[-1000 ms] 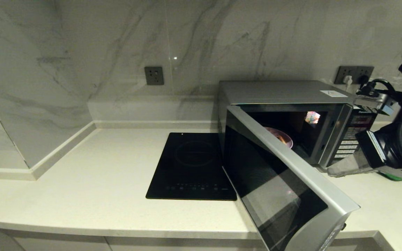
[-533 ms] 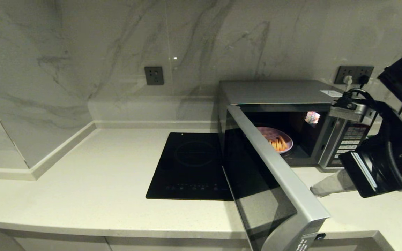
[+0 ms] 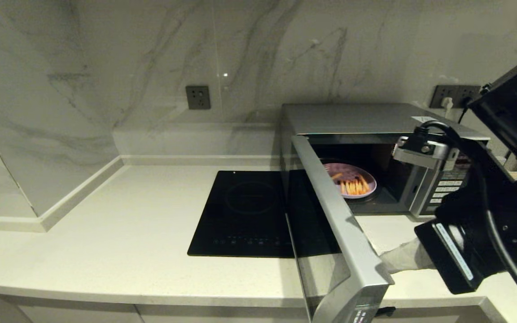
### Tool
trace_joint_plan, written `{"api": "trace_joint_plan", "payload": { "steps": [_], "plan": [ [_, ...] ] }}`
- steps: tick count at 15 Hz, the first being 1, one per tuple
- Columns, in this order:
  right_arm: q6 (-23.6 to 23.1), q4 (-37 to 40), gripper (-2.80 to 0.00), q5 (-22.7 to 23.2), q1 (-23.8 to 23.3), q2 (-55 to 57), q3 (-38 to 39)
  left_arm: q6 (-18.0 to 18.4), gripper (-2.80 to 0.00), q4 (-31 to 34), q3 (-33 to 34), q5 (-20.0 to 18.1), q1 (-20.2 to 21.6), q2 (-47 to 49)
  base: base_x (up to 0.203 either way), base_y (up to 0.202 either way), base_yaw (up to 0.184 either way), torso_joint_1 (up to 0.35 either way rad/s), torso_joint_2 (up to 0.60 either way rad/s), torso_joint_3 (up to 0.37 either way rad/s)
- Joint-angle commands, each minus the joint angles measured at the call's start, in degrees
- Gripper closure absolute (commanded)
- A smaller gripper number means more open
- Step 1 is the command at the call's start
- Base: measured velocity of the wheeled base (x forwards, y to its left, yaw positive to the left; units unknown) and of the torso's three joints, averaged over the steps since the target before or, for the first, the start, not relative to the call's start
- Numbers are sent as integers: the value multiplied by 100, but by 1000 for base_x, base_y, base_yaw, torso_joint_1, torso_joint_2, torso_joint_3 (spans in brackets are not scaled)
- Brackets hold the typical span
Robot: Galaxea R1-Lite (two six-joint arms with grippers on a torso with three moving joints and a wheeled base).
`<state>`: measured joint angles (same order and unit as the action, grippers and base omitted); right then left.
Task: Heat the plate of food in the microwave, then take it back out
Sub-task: Open the microwave oven, then take the plate out of the microwave
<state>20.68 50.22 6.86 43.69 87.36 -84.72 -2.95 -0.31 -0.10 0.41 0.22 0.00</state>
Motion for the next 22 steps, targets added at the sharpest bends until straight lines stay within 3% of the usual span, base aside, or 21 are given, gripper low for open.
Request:
{"api": "trace_joint_plan", "payload": {
  "steps": [1, 19, 22],
  "plan": [
    [22, -109, 0, -229, 463, 217, -7, -4, 0, -4, 1, 2, 4, 0, 0, 0, 0, 0, 0, 0],
    [62, -135, 0, -444, 668, 519, -255, -4, 0, -4, 1, 2, 4, -9, 0, 0, 0, 0, 0, 0],
    [556, -136, 0, -944, 603, 380, -252, -4, 0, -4, 1, 2, 4, -2, 0, 0, 0, 0, 0, 0]
  ]
}}
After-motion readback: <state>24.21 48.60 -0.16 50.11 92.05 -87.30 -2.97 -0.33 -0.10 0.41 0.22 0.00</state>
